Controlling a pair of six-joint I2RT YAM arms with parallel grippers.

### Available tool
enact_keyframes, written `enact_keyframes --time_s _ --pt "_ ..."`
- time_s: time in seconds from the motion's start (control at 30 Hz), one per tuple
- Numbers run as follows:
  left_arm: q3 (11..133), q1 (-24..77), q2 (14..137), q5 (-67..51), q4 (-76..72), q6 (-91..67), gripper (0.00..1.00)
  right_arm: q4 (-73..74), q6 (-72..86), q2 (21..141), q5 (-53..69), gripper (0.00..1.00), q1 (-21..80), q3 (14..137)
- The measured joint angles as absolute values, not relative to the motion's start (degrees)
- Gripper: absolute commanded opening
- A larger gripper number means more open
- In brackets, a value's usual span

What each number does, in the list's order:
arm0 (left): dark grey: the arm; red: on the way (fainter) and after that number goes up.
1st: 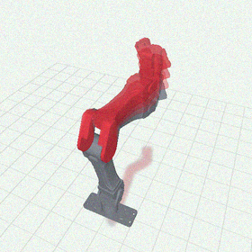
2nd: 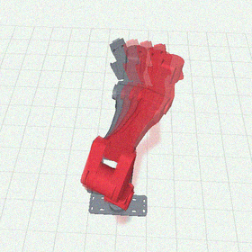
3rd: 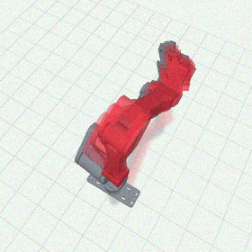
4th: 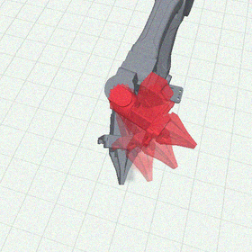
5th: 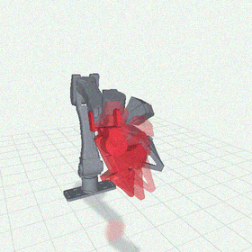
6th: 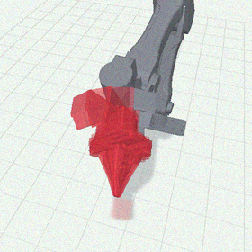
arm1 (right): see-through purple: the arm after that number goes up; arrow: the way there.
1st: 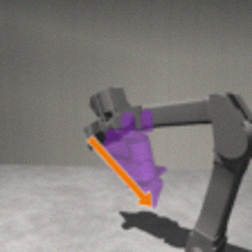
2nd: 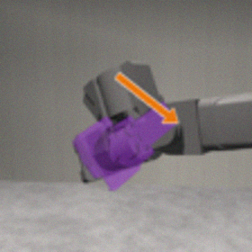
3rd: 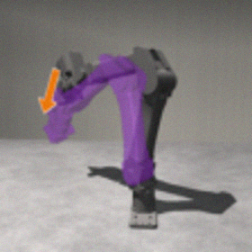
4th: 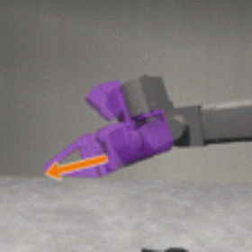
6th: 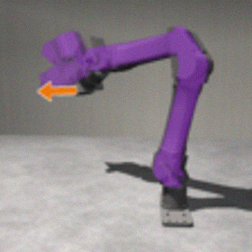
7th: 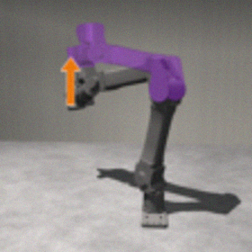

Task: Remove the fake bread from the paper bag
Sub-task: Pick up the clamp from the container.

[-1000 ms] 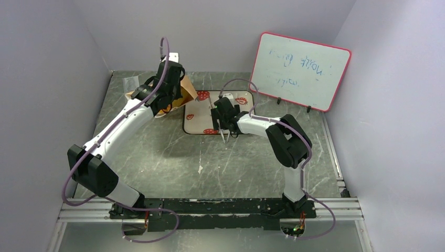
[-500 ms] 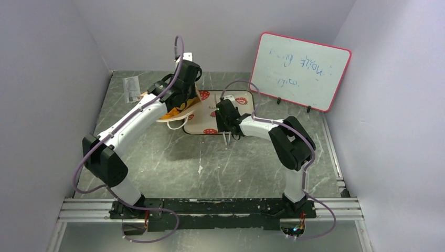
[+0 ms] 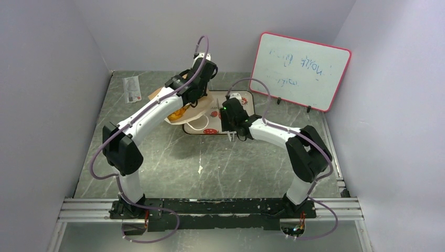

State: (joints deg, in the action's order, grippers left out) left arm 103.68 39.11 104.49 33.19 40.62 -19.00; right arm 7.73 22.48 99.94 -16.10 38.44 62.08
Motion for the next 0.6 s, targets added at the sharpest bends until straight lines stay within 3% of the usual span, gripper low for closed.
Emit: enact_keyframes --time_s 0.6 --pt "106.10 38.37 108.22 30.48 40.23 -15.59 0.07 17.52 26.13 84.14 -15.16 0.37 38.44 57.10"
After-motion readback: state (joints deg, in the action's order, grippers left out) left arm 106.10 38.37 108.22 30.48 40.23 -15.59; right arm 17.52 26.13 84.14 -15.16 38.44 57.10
